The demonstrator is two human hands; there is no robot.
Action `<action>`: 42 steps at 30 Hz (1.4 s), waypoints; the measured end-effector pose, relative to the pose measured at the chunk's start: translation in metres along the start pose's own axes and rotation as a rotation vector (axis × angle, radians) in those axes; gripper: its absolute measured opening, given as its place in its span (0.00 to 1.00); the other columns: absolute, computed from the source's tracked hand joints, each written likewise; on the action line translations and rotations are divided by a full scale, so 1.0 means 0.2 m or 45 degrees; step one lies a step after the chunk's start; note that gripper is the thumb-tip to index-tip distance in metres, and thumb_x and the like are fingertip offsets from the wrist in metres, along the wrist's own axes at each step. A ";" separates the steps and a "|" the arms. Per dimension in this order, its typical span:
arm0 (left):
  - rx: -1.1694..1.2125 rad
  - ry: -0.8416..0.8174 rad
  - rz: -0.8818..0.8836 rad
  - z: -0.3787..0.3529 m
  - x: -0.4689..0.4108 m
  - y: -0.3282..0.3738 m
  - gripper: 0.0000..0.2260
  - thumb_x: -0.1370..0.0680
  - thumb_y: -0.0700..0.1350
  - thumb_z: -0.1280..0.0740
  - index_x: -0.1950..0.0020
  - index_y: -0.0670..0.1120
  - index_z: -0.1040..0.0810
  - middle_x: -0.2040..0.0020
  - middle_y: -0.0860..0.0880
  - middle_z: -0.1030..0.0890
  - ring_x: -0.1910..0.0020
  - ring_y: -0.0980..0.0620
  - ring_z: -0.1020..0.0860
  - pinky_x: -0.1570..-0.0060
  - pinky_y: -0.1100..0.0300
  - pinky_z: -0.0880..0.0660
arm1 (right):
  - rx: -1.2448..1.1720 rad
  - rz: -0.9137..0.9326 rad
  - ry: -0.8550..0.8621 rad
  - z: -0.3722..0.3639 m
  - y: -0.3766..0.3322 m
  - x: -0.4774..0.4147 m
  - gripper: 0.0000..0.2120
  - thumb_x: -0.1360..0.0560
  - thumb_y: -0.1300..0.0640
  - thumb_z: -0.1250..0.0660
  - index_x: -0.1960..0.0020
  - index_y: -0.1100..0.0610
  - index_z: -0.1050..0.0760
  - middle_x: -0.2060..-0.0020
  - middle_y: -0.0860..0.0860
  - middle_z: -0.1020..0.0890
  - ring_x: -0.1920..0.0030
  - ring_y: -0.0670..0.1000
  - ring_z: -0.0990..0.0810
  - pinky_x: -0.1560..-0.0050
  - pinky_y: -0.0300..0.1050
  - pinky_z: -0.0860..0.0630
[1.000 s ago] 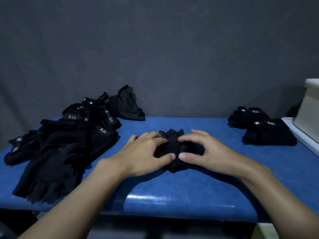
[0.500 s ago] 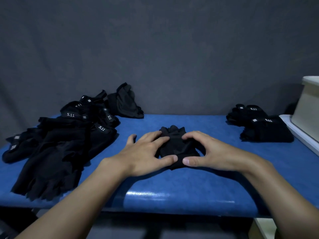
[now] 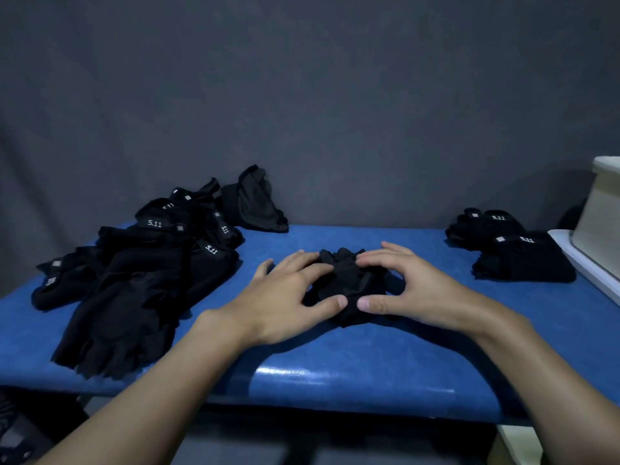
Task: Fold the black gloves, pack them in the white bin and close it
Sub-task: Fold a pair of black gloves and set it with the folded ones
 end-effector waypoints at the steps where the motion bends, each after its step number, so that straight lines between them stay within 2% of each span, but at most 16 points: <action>1: -0.012 0.039 -0.001 0.03 0.01 -0.01 0.35 0.28 0.74 0.50 0.24 0.60 0.38 0.21 0.58 0.43 0.21 0.58 0.51 0.23 0.45 0.53 | 0.006 0.033 0.050 0.00 -0.02 -0.01 0.29 0.37 0.32 0.29 0.39 0.38 0.26 0.37 0.31 0.27 0.24 0.40 0.46 0.23 0.53 0.45; 4: -0.030 0.183 -0.003 0.16 0.07 -0.05 0.34 0.27 0.72 0.51 0.28 0.56 0.30 0.26 0.55 0.32 0.23 0.56 0.42 0.24 0.50 0.45 | 0.032 0.155 0.253 0.02 -0.13 -0.05 0.11 0.28 0.46 0.26 0.47 0.41 0.22 0.43 0.38 0.21 0.27 0.44 0.35 0.27 0.52 0.39; 6: -0.029 0.317 -0.005 0.26 0.12 -0.10 0.30 0.25 0.67 0.47 0.32 0.51 0.24 0.32 0.55 0.25 0.29 0.54 0.32 0.27 0.52 0.38 | -0.006 0.156 0.296 -0.01 -0.19 -0.11 0.08 0.27 0.49 0.28 0.48 0.47 0.19 0.46 0.42 0.18 0.35 0.43 0.26 0.31 0.49 0.32; 9: -0.054 0.524 0.050 0.39 0.18 -0.21 0.20 0.24 0.57 0.39 0.37 0.49 0.21 0.40 0.54 0.21 0.38 0.51 0.24 0.34 0.50 0.30 | -0.151 0.135 0.215 -0.12 -0.30 -0.20 0.06 0.26 0.48 0.30 0.50 0.47 0.19 0.52 0.40 0.17 0.48 0.40 0.20 0.40 0.46 0.24; 12: -0.211 0.637 0.197 0.48 0.23 -0.32 0.14 0.23 0.50 0.35 0.39 0.51 0.21 0.41 0.54 0.21 0.38 0.51 0.25 0.31 0.47 0.35 | -0.256 0.166 0.150 -0.23 -0.42 -0.29 0.04 0.24 0.52 0.31 0.49 0.48 0.19 0.54 0.41 0.17 0.52 0.40 0.19 0.43 0.42 0.23; 14: -0.250 0.632 0.294 0.50 0.26 -0.39 0.14 0.23 0.47 0.34 0.37 0.52 0.22 0.39 0.54 0.22 0.35 0.52 0.27 0.27 0.48 0.41 | -0.297 0.180 0.133 -0.29 -0.49 -0.37 0.06 0.23 0.53 0.31 0.47 0.50 0.20 0.54 0.42 0.18 0.51 0.42 0.19 0.44 0.41 0.24; 19: -0.237 0.565 0.402 0.50 0.31 -0.53 0.20 0.23 0.44 0.35 0.31 0.52 0.27 0.34 0.52 0.24 0.32 0.51 0.28 0.27 0.46 0.40 | -0.312 0.031 0.074 -0.47 -0.54 -0.56 0.17 0.24 0.48 0.31 0.37 0.50 0.26 0.43 0.48 0.22 0.43 0.47 0.23 0.37 0.48 0.26; 23: -0.229 0.512 0.445 0.51 0.33 -0.60 0.21 0.24 0.46 0.33 0.31 0.53 0.27 0.33 0.53 0.25 0.32 0.51 0.29 0.26 0.47 0.41 | -0.334 -0.104 0.080 -0.57 -0.53 -0.64 0.23 0.27 0.42 0.31 0.35 0.47 0.27 0.47 0.45 0.19 0.43 0.48 0.21 0.34 0.53 0.29; 26: -0.205 0.509 0.419 0.51 0.34 -0.61 0.19 0.26 0.44 0.32 0.35 0.54 0.24 0.36 0.54 0.23 0.33 0.51 0.28 0.28 0.47 0.39 | -0.328 -0.156 0.161 -0.60 -0.53 -0.67 0.18 0.29 0.44 0.29 0.40 0.45 0.24 0.54 0.41 0.21 0.44 0.49 0.21 0.34 0.53 0.29; 28: -0.188 0.521 0.403 0.52 0.34 -0.62 0.19 0.26 0.43 0.32 0.36 0.55 0.23 0.38 0.54 0.22 0.34 0.51 0.27 0.28 0.46 0.38 | -0.409 -0.189 0.234 -0.59 -0.53 -0.68 0.13 0.29 0.48 0.27 0.46 0.47 0.23 0.59 0.42 0.21 0.49 0.49 0.20 0.37 0.52 0.26; 30: -0.181 0.540 0.388 0.52 0.34 -0.62 0.18 0.26 0.42 0.32 0.37 0.56 0.22 0.38 0.55 0.22 0.35 0.51 0.27 0.28 0.45 0.38 | -0.503 -0.195 0.247 -0.58 -0.53 -0.68 0.12 0.26 0.55 0.28 0.44 0.54 0.22 0.61 0.44 0.21 0.55 0.47 0.21 0.46 0.42 0.24; 32: -0.184 0.565 0.379 0.53 0.34 -0.63 0.17 0.24 0.42 0.33 0.37 0.55 0.22 0.38 0.55 0.22 0.34 0.51 0.27 0.28 0.44 0.38 | -0.542 -0.172 0.288 -0.54 -0.54 -0.66 0.10 0.24 0.60 0.31 0.43 0.56 0.21 0.62 0.45 0.23 0.61 0.43 0.24 0.58 0.31 0.28; 33: -0.189 0.575 0.384 0.53 0.34 -0.63 0.17 0.24 0.42 0.34 0.36 0.55 0.22 0.37 0.55 0.23 0.33 0.51 0.27 0.28 0.44 0.39 | -0.552 -0.160 0.336 -0.51 -0.54 -0.64 0.10 0.24 0.62 0.32 0.44 0.56 0.21 0.62 0.45 0.23 0.62 0.41 0.25 0.61 0.29 0.30; 38: -0.220 0.584 0.421 0.53 0.33 -0.62 0.17 0.23 0.41 0.36 0.35 0.54 0.23 0.35 0.54 0.24 0.31 0.51 0.30 0.26 0.45 0.42 | -0.610 -0.181 0.590 -0.31 -0.44 -0.52 0.12 0.24 0.65 0.36 0.44 0.56 0.20 0.56 0.47 0.20 0.60 0.44 0.24 0.54 0.37 0.28; 41: -0.234 0.591 0.401 0.53 0.31 -0.57 0.16 0.22 0.46 0.35 0.33 0.54 0.24 0.34 0.54 0.26 0.32 0.51 0.30 0.25 0.47 0.45 | -0.612 -0.207 0.622 -0.24 -0.36 -0.45 0.11 0.23 0.64 0.36 0.43 0.57 0.20 0.54 0.48 0.19 0.57 0.48 0.21 0.54 0.36 0.25; 42: -0.230 0.598 0.368 0.52 0.30 -0.54 0.16 0.21 0.48 0.35 0.33 0.53 0.24 0.35 0.55 0.25 0.32 0.52 0.29 0.25 0.47 0.45 | -0.633 -0.217 0.615 -0.23 -0.34 -0.42 0.11 0.22 0.64 0.36 0.43 0.56 0.20 0.54 0.49 0.18 0.56 0.50 0.19 0.51 0.39 0.22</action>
Point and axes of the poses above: each hand's wrist, its own x-axis away from the middle knuckle, its own z-axis out of the back of the hand, y = z × x, the point moved 7 cm from there along -x, towards the middle knuckle
